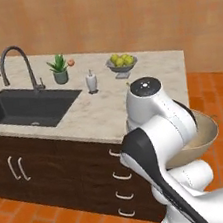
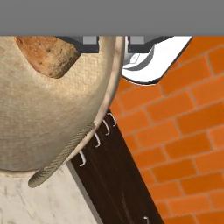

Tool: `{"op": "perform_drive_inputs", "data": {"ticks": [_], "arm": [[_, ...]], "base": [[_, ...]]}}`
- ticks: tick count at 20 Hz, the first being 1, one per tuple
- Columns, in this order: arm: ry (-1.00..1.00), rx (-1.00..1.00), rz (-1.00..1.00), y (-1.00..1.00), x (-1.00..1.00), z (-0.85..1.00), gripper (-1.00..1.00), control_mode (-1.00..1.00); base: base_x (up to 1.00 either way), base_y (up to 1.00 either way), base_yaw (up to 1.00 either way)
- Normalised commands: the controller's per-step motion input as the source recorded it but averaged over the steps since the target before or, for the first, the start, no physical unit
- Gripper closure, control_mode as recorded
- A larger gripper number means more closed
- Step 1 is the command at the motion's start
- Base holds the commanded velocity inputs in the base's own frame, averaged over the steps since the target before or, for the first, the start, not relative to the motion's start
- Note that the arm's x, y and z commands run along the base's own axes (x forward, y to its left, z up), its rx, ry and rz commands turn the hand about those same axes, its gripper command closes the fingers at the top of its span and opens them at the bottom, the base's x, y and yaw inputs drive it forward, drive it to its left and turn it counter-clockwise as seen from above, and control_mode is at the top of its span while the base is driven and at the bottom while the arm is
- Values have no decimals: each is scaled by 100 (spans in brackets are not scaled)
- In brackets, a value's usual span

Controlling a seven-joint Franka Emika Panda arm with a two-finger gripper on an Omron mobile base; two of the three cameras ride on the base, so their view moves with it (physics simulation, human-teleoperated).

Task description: Open the cabinet, pick up the bread from the cabinet and place it in the basket. Then move the basket to the dining counter.

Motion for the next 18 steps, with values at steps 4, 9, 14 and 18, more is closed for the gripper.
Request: {"op": "perform_drive_inputs", "data": {"ticks": [4,9,14,18], "arm": [[0,0,0,0,0,0,100,100],[0,0,0,0,0,0,100,100],[0,0,0,0,0,0,100,100],[0,0,0,0,0,0,100,100]], "base": [[46,60,-28],[0,38,-56],[2,53,-63],[2,62,-53]]}}
